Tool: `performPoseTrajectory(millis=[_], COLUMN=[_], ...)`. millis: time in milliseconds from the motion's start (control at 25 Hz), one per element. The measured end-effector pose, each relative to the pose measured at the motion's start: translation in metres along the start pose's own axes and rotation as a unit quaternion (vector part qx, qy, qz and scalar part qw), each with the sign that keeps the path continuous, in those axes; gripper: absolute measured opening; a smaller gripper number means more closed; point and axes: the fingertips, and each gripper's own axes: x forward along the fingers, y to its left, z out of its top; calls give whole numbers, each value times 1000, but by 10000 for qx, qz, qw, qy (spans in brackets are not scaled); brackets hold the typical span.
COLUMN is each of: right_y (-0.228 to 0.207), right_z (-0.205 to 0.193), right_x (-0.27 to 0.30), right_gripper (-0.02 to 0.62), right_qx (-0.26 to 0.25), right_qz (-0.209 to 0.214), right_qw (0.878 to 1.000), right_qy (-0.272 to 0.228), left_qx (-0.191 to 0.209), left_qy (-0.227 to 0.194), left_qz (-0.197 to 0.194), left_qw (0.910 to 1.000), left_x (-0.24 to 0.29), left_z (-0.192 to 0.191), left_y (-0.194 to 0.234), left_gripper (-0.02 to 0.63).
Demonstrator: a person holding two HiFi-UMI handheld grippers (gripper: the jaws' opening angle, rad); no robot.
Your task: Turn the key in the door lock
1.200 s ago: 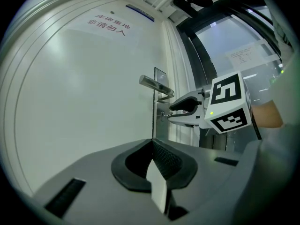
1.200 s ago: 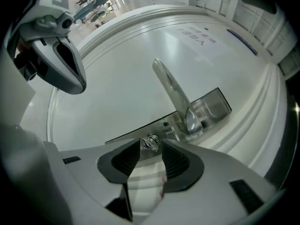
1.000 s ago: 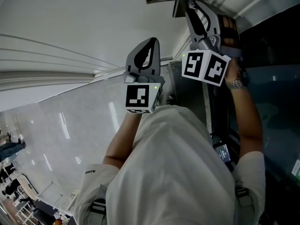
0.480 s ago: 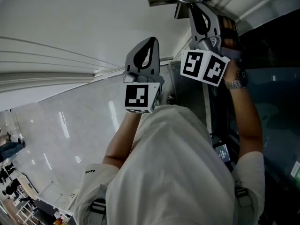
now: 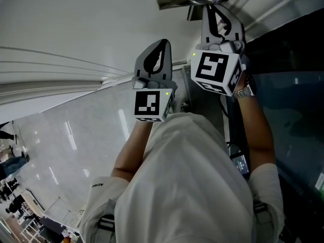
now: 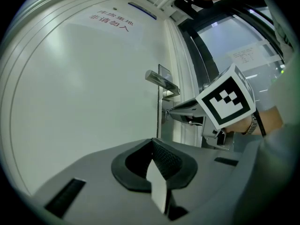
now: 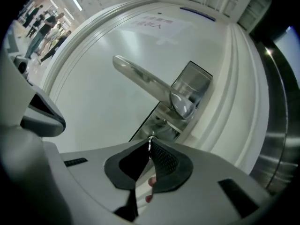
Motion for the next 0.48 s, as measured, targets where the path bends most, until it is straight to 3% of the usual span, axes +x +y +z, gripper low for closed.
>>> performPoseTrajectory(millis=[120,240,480], right_y=[-2,-4,-11], right_z=[1,0,-4], right_x=[2,3,1], right_gripper=[14,14,14], right_qx=[748,1682,3506], right_qz=[38,170,513], right_qw=[9972,9856,9351], right_qy=[-60,-101,-88], left_qx=[-4,-9,6], left_qy=[11,22,43], left_qz=[7,16,50], left_qw=[10000,10000,10000], left_x=[1,1,-3], left_z=[-1,-3,-2], left_y=[1,1,0], left_gripper=[6,6,6])
